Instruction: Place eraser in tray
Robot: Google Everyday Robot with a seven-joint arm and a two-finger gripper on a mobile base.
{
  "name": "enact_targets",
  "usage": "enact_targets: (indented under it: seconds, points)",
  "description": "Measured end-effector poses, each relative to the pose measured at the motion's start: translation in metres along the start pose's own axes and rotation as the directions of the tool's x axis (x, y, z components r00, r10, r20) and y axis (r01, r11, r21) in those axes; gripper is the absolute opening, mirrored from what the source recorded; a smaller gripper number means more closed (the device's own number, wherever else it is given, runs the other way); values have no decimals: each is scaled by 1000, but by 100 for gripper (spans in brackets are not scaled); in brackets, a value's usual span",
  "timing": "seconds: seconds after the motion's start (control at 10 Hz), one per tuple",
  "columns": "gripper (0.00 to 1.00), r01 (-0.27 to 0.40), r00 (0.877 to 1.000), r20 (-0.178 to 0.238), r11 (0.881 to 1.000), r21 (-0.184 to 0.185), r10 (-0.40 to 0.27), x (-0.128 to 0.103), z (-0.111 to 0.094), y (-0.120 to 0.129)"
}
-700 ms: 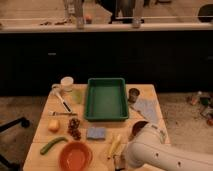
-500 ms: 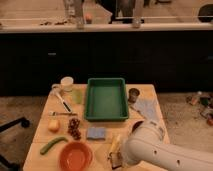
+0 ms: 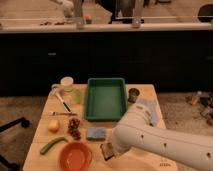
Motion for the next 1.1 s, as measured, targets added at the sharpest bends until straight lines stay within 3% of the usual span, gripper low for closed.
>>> enact_targets:
  seconds: [0.5, 0.8, 1.1]
  points:
    - [0, 177, 983, -22, 980, -86, -180, 0, 2, -35]
    - [0, 287, 956, -12, 947, -145, -292, -2, 0, -58]
    - [0, 294, 954, -12, 943, -156, -299, 0, -1, -58]
